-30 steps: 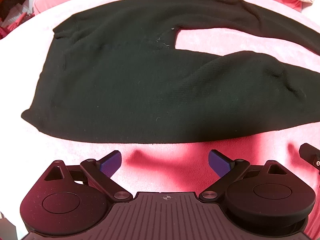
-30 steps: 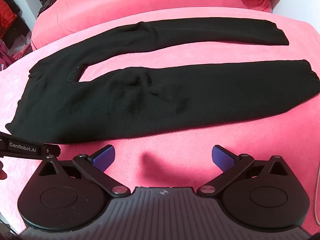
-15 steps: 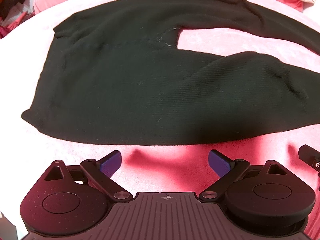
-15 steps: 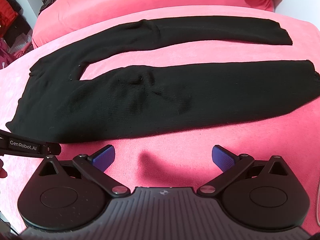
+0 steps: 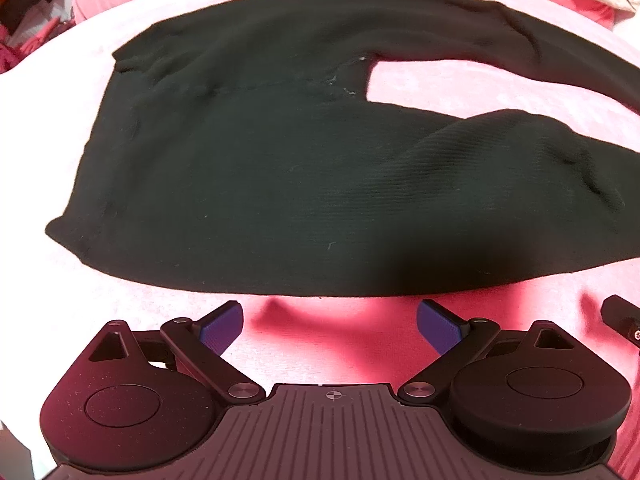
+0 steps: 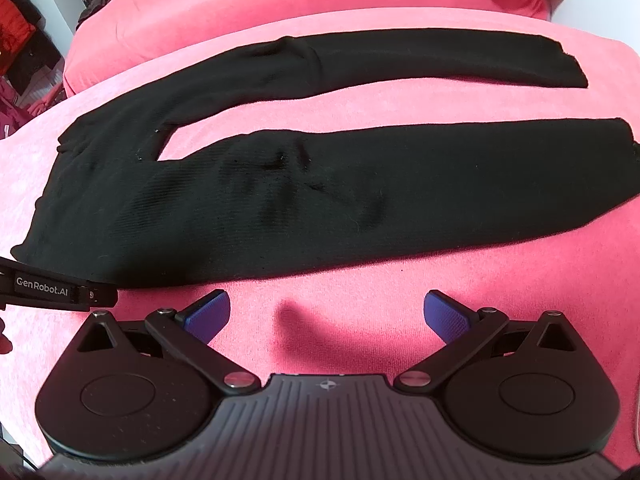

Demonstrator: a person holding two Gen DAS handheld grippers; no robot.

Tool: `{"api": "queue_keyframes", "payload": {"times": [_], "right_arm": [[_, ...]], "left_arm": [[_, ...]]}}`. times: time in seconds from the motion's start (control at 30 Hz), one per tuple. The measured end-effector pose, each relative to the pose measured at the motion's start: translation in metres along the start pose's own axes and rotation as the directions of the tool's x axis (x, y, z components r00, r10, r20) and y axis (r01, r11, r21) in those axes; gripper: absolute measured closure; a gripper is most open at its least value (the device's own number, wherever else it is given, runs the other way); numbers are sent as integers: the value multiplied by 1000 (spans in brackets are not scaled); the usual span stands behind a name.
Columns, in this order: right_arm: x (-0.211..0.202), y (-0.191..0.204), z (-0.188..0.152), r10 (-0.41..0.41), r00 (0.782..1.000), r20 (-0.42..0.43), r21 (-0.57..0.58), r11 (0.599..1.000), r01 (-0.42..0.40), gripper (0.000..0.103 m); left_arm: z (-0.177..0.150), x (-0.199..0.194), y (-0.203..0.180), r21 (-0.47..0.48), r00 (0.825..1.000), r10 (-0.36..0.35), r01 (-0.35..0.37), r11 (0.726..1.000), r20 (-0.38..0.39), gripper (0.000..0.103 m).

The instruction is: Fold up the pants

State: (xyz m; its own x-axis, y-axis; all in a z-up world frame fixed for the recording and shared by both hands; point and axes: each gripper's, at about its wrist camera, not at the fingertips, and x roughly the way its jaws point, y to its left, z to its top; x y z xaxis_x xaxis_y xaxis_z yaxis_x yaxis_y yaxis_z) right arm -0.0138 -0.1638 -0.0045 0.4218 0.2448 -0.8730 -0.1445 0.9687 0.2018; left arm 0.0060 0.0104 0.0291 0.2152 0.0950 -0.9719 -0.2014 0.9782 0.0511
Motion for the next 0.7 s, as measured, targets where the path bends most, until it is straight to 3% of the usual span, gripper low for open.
{"api": "queue_keyframes", "payload": {"times": [0.47,0.6,0.7], "right_arm": [[0,-5,1,1,1000,2,13,1000,-1,0],[-8,-22,1,14,999,36,45,999,-16,0],[-17,-55,1,32,997,75,157,987,-44,6]], "left_arm": [[3,5,9,-18,1000,-5,5,1000,-12,0],[-1,3,41,-106,999,-49,50,993,13,0],[-8,2,83,-221,998,-57,64,973,38,0]]}}
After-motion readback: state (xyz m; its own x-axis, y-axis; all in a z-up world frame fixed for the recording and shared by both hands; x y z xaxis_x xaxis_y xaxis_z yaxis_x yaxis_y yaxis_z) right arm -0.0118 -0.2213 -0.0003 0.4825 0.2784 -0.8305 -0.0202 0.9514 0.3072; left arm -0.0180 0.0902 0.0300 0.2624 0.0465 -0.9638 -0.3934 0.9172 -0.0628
